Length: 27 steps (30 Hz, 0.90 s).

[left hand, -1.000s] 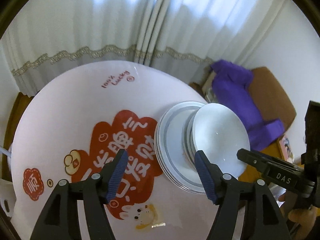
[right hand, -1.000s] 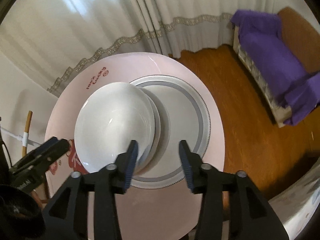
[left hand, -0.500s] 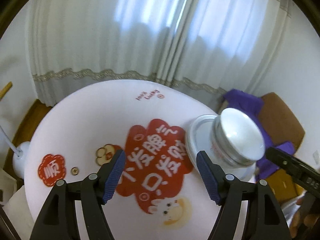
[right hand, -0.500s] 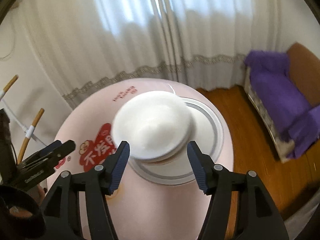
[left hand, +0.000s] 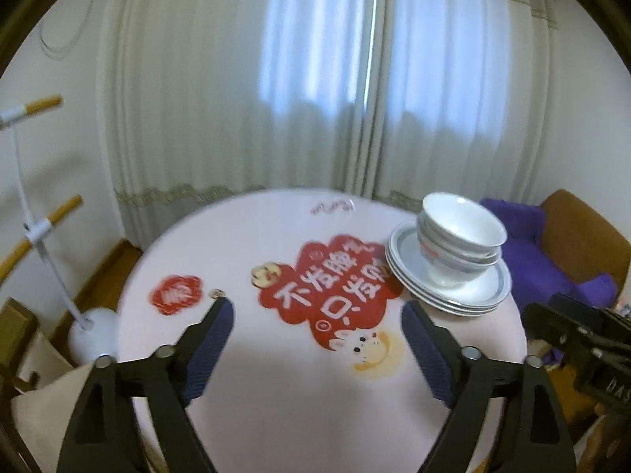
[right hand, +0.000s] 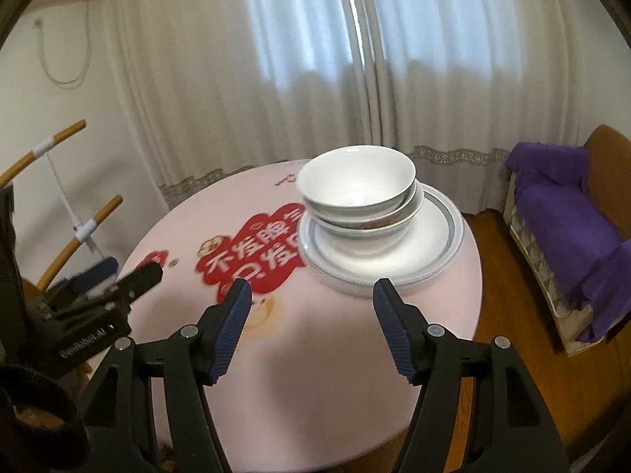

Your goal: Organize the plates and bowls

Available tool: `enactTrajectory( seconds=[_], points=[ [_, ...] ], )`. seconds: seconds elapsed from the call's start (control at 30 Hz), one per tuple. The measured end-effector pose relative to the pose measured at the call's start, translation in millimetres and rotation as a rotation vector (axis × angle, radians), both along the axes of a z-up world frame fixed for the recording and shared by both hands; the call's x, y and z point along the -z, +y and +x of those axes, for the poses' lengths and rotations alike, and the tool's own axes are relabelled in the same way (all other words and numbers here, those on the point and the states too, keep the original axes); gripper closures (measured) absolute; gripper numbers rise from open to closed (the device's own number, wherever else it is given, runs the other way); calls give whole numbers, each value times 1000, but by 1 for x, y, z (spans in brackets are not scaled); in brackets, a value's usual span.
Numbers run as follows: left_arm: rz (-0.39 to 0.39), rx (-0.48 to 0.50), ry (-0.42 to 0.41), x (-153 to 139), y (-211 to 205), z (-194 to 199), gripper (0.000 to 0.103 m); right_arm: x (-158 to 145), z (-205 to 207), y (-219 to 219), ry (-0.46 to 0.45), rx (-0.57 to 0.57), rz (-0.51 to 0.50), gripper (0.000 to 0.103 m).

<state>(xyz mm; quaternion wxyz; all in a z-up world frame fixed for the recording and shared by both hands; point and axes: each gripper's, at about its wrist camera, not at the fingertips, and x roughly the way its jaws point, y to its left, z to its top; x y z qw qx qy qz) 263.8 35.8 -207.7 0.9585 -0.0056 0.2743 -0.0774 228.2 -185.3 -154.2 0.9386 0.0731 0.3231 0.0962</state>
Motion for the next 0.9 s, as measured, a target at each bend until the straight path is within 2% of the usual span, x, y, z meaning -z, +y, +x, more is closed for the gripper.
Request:
enactTrajectory(
  seconds=[0.07,0.13,0.3,0.5,0.6,0.9],
  points=[
    [12,-16,-39,-12,-3,-27,7,-9,-18,3,-31,4,-9,29],
    [15,-18,-59,-18,-6,-52,7,-18,-35,4,-56,14,-5,24],
    [17,-35,-86,-34,-10,-103,2,-34,-73,7,-86,-7,-1,18],
    [15,-66,-116,-57,-14,-156,0,-57,-108,2,-141,-15,2,11],
    [26,-73,-113,-68,-18,-171,0,-67,-118,-1,-154,-5,-1,5],
    [23,-84,-164,-101,-20,-200,0,-91,-142,-2,-215,7,2,4]
  ],
)
